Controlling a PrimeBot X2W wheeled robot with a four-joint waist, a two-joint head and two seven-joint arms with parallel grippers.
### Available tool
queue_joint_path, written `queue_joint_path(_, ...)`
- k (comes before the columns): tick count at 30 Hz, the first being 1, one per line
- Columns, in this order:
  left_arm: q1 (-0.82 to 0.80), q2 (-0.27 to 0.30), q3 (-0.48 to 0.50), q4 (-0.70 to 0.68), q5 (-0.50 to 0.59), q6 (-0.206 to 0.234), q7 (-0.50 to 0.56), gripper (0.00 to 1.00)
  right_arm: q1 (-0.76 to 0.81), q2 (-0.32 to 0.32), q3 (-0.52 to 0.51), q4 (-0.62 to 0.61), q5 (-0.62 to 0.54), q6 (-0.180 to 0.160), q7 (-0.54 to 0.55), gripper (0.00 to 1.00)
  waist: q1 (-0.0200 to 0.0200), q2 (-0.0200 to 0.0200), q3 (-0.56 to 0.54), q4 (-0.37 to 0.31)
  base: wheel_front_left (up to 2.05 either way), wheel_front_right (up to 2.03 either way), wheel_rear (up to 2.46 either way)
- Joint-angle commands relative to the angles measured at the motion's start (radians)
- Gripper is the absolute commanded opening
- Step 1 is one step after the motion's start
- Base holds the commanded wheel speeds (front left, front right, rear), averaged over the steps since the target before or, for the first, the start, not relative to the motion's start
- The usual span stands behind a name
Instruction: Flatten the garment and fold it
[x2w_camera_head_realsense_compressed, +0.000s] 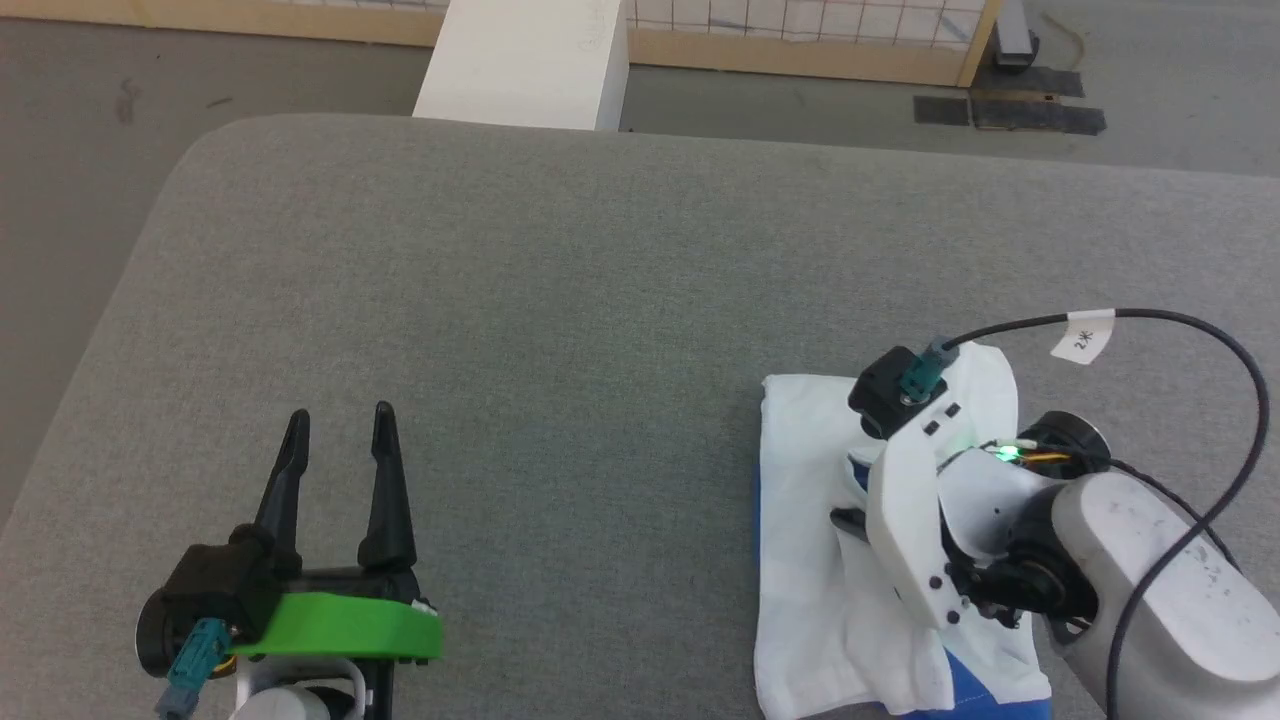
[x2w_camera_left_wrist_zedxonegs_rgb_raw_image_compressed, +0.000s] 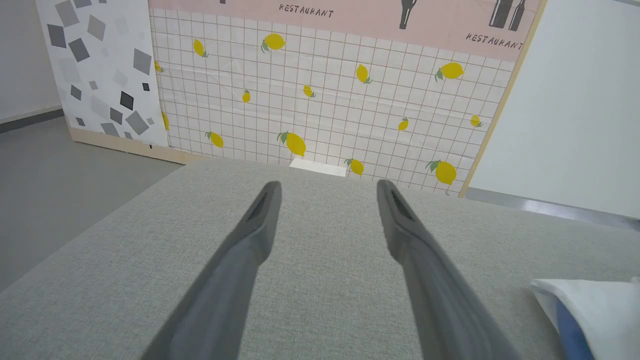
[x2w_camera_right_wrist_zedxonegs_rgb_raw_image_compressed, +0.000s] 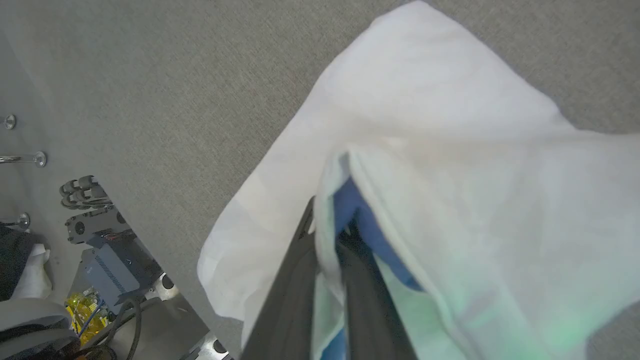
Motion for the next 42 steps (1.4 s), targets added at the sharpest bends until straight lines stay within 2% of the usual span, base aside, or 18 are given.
queue_joint_path(1, -0.016, -0.005, -0.001, 0.002, -0.006, -0.001, -0.004, 1.0, -0.023, 0.008, 0.013, 0.021, 0.008, -0.002, -0.017, 0.0, 0.0, 0.0, 0.014, 0.013, 0.0, 0.0, 0.0)
queue_joint_path(10, -0.032, -0.007, -0.012, 0.016, -0.01, -0.002, -0.004, 1.0, -0.061, 0.017, 0.1, 0.16, 0.024, -0.002, -0.077, 0.0, 0.0, 0.0, 0.02, 0.034, 0.0, 0.0, 0.0)
queue_joint_path(11, -0.032, -0.007, -0.013, 0.018, -0.011, -0.002, -0.004, 1.0, -0.062, 0.02, 0.102, 0.17, 0.03, -0.002, -0.094, 0.38, 0.0, 0.0, 0.016, 0.035, 0.0, 0.0, 0.0)
queue_joint_path(12, -0.031, -0.007, -0.013, 0.02, -0.011, -0.003, -0.004, 1.0, -0.064, 0.022, 0.104, 0.176, 0.031, -0.002, -0.108, 1.0, 0.0, 0.0, 0.013, 0.035, 0.0, 0.0, 0.0)
queue_joint_path(17, -0.019, -0.007, -0.009, 0.025, -0.009, -0.005, -0.004, 1.0, -0.089, 0.03, 0.133, 0.165, 0.041, -0.002, -0.177, 1.0, 0.0, 0.0, -0.006, 0.029, 0.0, 0.0, 0.0)
queue_joint_path(22, -0.013, -0.007, -0.007, 0.034, -0.002, -0.016, -0.004, 1.0, -0.127, 0.056, 0.211, 0.077, 0.059, -0.002, -0.251, 1.0, 0.0, 0.0, -0.033, 0.008, 0.0, 0.0, 0.0)
queue_joint_path(28, -0.011, 0.0, -0.005, 0.039, 0.014, -0.015, -0.004, 1.0, -0.14, 0.058, 0.216, 0.02, 0.076, -0.002, -0.312, 1.0, 0.0, 0.0, -0.062, -0.022, 0.0, 0.0, 0.0)
queue_joint_path(31, -0.014, 0.013, -0.012, 0.042, 0.043, -0.006, -0.004, 1.0, -0.128, 0.046, 0.142, 0.004, 0.045, -0.002, -0.364, 1.0, 0.0, 0.0, -0.07, -0.041, 0.0, 0.0, 0.0)
queue_joint_path(35, -0.025, 0.021, -0.019, 0.037, 0.075, 0.011, -0.004, 1.0, -0.079, 0.029, -0.018, 0.011, -0.092, -0.002, -0.396, 1.0, 0.0, 0.0, -0.074, -0.075, 0.0, 0.0, 0.0)
queue_joint_path(38, -0.027, 0.021, -0.02, 0.033, 0.087, 0.022, -0.004, 1.0, -0.007, 0.05, -0.144, 0.012, -0.201, -0.002, -0.365, 1.0, 0.0, 0.0, -0.067, -0.1, 0.0, 0.0, 0.0)
queue_joint_path(42, -0.032, 0.017, -0.029, 0.028, 0.087, 0.025, -0.004, 1.0, 0.1, 0.092, -0.251, 0.012, -0.301, -0.002, -0.286, 1.0, 0.0, 0.0, -0.051, -0.113, 0.0, 0.0, 0.0)
